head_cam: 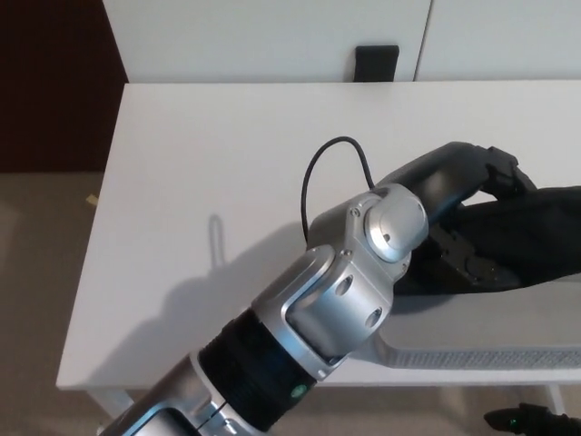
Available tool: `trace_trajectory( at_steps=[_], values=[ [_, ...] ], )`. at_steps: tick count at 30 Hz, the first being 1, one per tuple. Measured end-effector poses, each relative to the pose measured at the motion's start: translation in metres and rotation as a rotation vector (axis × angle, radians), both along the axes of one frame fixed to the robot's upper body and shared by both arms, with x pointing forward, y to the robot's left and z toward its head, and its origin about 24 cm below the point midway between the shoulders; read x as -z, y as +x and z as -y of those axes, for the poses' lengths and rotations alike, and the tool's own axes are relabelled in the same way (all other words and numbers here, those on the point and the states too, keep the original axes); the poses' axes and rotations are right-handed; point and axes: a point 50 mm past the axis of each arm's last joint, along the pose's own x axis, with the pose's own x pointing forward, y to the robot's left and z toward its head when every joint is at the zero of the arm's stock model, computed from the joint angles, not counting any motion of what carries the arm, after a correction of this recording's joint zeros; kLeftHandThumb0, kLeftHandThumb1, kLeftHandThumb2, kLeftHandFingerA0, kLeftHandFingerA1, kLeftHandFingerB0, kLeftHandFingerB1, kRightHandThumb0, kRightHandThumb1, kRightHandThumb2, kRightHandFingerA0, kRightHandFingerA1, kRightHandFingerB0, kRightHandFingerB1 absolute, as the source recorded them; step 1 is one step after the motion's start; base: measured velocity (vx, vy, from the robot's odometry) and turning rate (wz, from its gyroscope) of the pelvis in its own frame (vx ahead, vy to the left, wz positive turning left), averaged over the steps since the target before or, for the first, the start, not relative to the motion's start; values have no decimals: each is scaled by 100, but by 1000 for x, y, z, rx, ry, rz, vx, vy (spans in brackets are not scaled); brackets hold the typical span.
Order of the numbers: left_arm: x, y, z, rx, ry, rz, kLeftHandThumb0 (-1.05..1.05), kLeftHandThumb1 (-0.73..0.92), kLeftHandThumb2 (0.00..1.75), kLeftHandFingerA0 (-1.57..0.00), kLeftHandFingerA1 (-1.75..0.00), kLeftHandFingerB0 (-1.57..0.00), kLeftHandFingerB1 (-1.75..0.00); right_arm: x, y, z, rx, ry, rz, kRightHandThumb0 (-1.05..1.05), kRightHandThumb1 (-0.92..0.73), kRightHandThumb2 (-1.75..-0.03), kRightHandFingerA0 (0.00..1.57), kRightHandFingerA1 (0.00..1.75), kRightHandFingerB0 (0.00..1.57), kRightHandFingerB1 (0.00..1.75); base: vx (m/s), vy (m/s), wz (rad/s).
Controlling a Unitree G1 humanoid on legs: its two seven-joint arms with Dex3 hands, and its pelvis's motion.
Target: The robot walk towards a table in front and pick up a black pencil case on the left hand side and put the pencil case into a small container on the right hand side
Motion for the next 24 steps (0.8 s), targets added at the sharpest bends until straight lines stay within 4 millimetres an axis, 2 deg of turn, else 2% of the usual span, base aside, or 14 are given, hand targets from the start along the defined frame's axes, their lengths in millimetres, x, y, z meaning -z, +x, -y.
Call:
trace_trajectory(
  at_steps=[3, 7, 13, 17, 19, 21, 22, 23, 24],
  values=[
    [0, 0, 2, 5, 11, 4, -30, 68, 61, -115, -97, -98, -51, 0, 0, 0, 2, 0, 1, -36, -64, -59, 69, 44, 53, 39, 0, 0, 0],
    [2, 0, 4, 10, 31, 9, -30, 68, 62, -115, -98, -97, -59, 0, 0, 1, 5, 1, 2, -37, -64, -58, 74, 44, 55, 39, 0, 0, 0],
    [5, 0, 7, 16, 59, 9, -30, 67, 60, -114, -95, -92, -51, 0, 0, 1, 5, 1, 2, -40, -62, -60, 76, 45, 60, 41, 0, 0, 0],
    [7, 1, 8, 15, 73, 6, -29, 66, 60, -114, -93, -95, -57, 0, 0, 1, 5, 1, 2, -40, -61, -59, 76, 45, 58, 40, 0, 0, 0],
    [8, 2, 8, 13, 78, 5, -30, 66, 62, -115, -92, -95, -52, 0, 0, 1, 5, 1, 2, -41, -61, -60, 76, 45, 59, 41, 0, 0, 0],
    [8, 3, 8, 12, 83, 4, -30, 66, 61, -115, -92, -95, -54, 0, 0, 1, 5, 1, 3, -41, -61, -60, 76, 45, 59, 41, 0, 0, 0],
    [8, 4, 8, 12, 84, 4, -31, 66, 59, -115, -90, -93, -53, 0, 0, 1, 5, 1, 3, -45, -63, -61, 73, 45, 57, 40, 0, 0, 0],
    [8, 4, 8, 13, 85, 5, -32, 66, 60, -114, -89, -92, -54, 0, 0, 1, 5, 1, 3, -39, -53, -91, 69, 64, 47, 54, 0, 0, 0],
    [7, 4, 8, 14, 85, 5, -32, 66, 60, -114, -89, -92, -54, 0, 0, 1, 5, 1, 3, -39, -53, -91, 69, 64, 47, 54, 0, 0, 0]
  ],
)
